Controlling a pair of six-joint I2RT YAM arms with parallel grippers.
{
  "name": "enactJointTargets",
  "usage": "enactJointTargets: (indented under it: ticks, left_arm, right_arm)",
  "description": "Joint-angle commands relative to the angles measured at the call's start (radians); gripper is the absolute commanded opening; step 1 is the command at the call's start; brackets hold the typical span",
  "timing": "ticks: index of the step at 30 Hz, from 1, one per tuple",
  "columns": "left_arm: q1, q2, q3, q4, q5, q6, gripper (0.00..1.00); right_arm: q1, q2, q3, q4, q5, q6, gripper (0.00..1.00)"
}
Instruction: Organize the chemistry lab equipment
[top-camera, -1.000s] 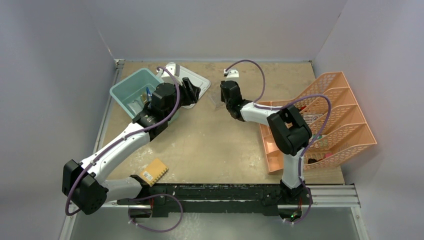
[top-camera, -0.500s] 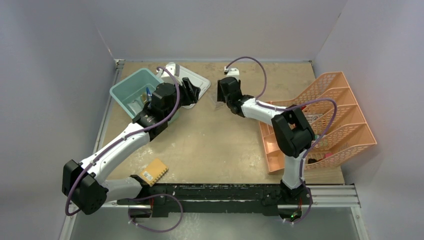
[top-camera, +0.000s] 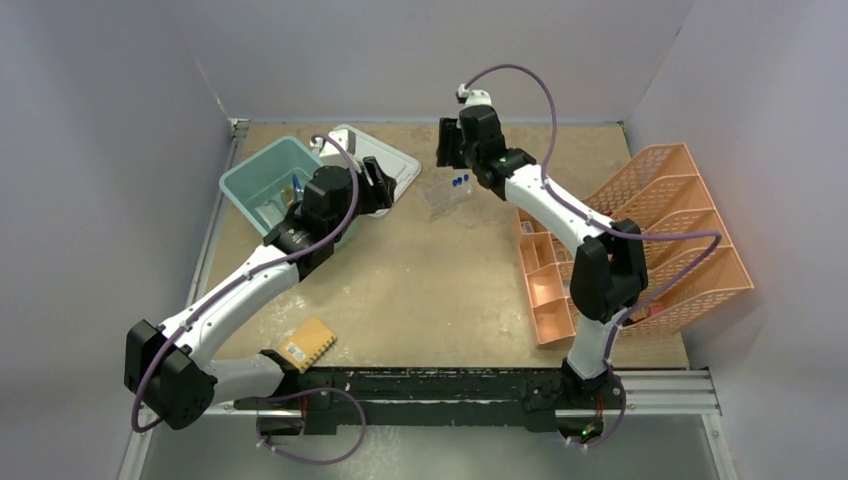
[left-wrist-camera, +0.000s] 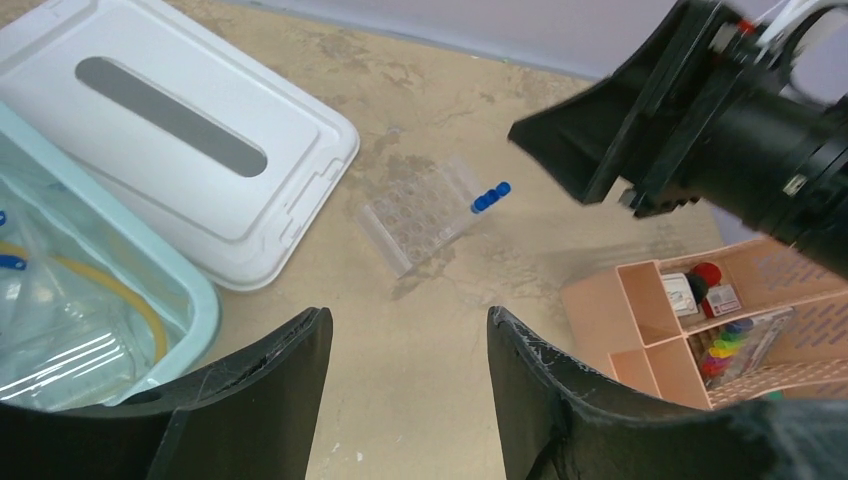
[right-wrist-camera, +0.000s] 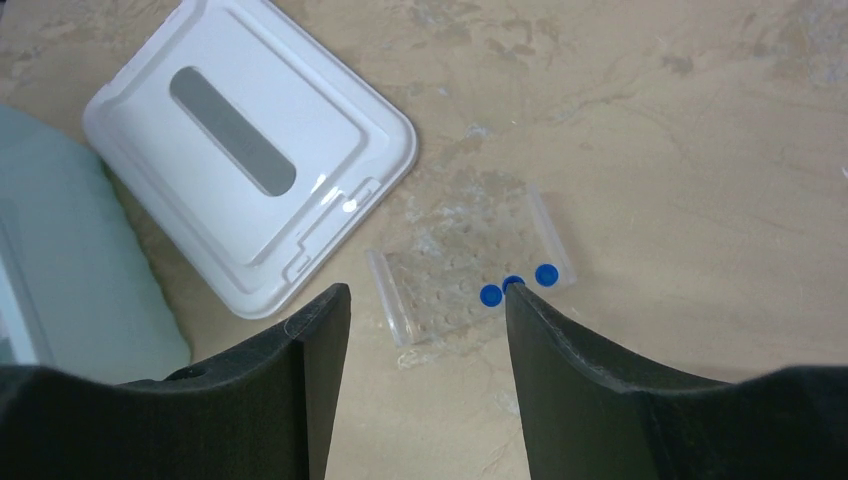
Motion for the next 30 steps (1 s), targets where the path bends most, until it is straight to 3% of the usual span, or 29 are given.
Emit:
enactJointTargets:
  ticks: [1, 11, 19, 30]
  left_arm:
    - [0.027, 0.0, 0.073, -0.035, -0.024, -0.042, 0.58]
    - [0.087, 0.041, 0.137, -0.117, -0.022, -0.087, 0.58]
    - [0.107, 0.103, 0.186, -0.148, -0.006, -0.098, 0.58]
    - [0.112, 0.146, 0.201, -0.168, 0.009, -0.111, 0.58]
  right_arm:
    - [0.003, 0.094, 0.202, -0.139, -0.126, -0.088, 0.6]
    - [0.003, 0.5, 0.702, -0.311, -0.17, -0.192, 0.64]
    - [0.004, 0.691, 0.838, -0.199, -0.142, -0.256, 0.61]
    - [0.003, 0.817, 0.874, -0.05, -0.075, -0.302, 0.63]
